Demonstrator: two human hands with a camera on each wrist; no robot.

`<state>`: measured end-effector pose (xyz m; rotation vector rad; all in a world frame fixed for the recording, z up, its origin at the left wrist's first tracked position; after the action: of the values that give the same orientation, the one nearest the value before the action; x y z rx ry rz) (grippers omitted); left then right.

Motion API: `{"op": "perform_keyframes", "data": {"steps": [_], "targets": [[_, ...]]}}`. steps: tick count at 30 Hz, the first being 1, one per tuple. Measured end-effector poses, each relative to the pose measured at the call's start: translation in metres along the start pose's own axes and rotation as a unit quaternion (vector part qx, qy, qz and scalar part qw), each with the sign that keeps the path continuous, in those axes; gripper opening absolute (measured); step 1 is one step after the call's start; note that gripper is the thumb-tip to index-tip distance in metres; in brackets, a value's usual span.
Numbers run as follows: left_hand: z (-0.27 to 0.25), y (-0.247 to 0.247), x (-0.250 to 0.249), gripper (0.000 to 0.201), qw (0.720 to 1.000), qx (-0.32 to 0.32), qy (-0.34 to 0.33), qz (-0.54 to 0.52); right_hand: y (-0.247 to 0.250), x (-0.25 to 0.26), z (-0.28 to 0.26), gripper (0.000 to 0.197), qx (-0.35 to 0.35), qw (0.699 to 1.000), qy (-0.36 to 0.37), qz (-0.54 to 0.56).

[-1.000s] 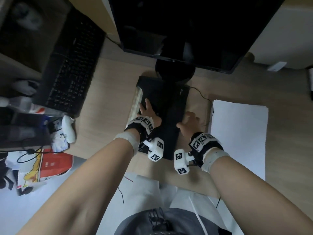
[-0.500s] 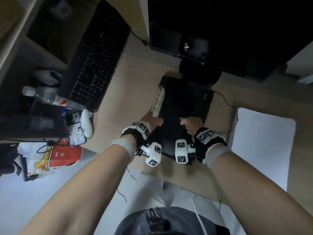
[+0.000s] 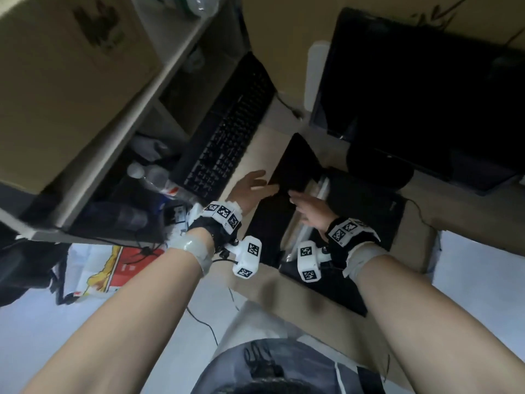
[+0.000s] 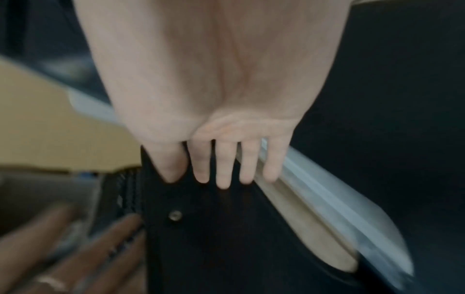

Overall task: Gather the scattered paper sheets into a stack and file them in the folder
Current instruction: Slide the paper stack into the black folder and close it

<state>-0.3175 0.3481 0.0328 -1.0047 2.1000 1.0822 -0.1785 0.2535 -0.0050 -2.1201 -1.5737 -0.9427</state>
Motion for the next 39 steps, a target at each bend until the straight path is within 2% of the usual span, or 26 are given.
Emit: {"op": "perform_keyframes", "data": {"steps": [2,4,6,8,10,13,14,17,19,21,25,27,31,34,39], "targets": [[0.012,0.017,0.011,0.069,0.998,-0.020,-0.031,0.045,-0.015,-0.013,0.010,0.052,-0.004,0.997,0.015,-0.076],[0.023,0.021,0.023,0.074,0.988,-0.018,-0.080,0.132,-0.024,-0.032,0.018,0.062,-0.006,0.990,0.003,-0.139],[0.028,0.016,0.031,0.081,0.955,-0.018,-0.148,0.256,-0.030,-0.046,0.026,0.071,-0.012,0.978,0.010,-0.206],[0.031,0.004,0.039,0.089,0.922,-0.017,-0.206,0.328,-0.034,-0.054,0.035,0.077,-0.024,0.966,0.013,-0.257],[0.033,-0.006,0.051,0.091,0.890,-0.025,-0.220,0.399,-0.036,-0.056,0.042,0.076,-0.037,0.951,0.018,-0.308],[0.038,-0.014,0.067,0.089,0.818,-0.010,-0.217,0.533,-0.033,-0.055,0.046,0.065,-0.050,0.942,0.030,-0.330],[0.040,-0.018,0.073,0.088,0.810,0.004,-0.210,0.547,-0.030,-0.053,0.045,0.060,-0.059,0.945,0.041,-0.318],[0.040,-0.036,0.088,0.076,0.825,0.046,-0.161,0.540,-0.008,-0.053,0.039,0.042,-0.125,0.970,0.052,-0.200],[0.035,-0.051,0.098,0.082,0.840,0.079,-0.104,0.526,0.013,-0.056,0.030,0.034,-0.168,0.980,0.038,-0.099],[0.031,-0.066,0.103,0.088,0.852,0.098,-0.066,0.509,0.036,-0.061,0.023,0.033,-0.187,0.977,0.053,-0.088],[0.028,-0.083,0.094,0.089,0.855,0.099,-0.072,0.504,0.066,-0.074,0.011,0.038,-0.196,0.974,0.074,-0.081],[0.023,-0.089,0.080,0.083,0.870,0.060,-0.079,0.482,0.073,-0.079,0.006,0.042,-0.195,0.978,0.072,-0.027],[0.000,-0.102,0.036,0.059,0.902,-0.087,-0.154,0.393,0.102,-0.087,0.000,0.040,-0.222,0.972,0.070,0.005],[-0.027,-0.125,0.004,0.054,0.918,-0.120,-0.168,0.338,0.133,-0.102,-0.005,0.035,-0.236,0.970,0.056,0.006],[-0.077,-0.183,-0.024,0.057,0.931,-0.145,-0.112,0.315,0.200,-0.124,-0.024,0.026,-0.244,0.967,0.057,0.035]]}}
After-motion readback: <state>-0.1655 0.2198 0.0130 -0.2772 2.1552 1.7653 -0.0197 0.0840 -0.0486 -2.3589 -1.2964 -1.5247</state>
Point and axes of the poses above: each hand's wrist, its own z-axis towards the middle knuckle, its own y-axis out of the back of the hand, x = y × z, the point moved 7 cm from there along z, towards the middle knuckle, and after that the axes turned 15 degrees about -x, right-handed, at the moved point
